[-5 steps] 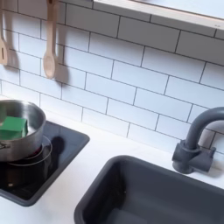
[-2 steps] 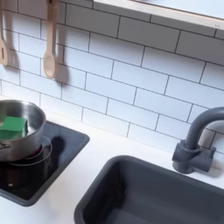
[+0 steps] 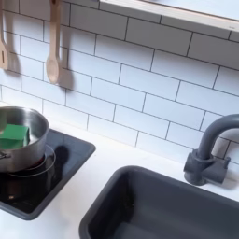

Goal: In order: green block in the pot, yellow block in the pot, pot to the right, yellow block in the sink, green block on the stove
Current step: 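Put the yellow block in the pot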

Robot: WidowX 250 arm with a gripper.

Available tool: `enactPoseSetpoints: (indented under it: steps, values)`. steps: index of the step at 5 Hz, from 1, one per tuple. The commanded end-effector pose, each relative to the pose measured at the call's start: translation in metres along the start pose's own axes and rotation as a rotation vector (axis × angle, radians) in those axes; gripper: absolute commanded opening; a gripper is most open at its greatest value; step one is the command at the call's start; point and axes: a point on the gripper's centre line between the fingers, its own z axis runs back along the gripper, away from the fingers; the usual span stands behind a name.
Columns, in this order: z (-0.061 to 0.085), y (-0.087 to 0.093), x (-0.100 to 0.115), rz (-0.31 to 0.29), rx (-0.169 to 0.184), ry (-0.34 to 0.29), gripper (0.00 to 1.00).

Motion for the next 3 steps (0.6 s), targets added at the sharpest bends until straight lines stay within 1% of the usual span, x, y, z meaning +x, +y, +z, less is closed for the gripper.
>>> enactPoseSetpoints:
  steps: [1, 3]
  values:
    - [-0.001, 0.0011, -0.0017, 0.007, 0.007, 0.0, 0.0]
    - [-0.0014, -0.0027, -0.002, 0.025, 0.012, -0.009, 0.0]
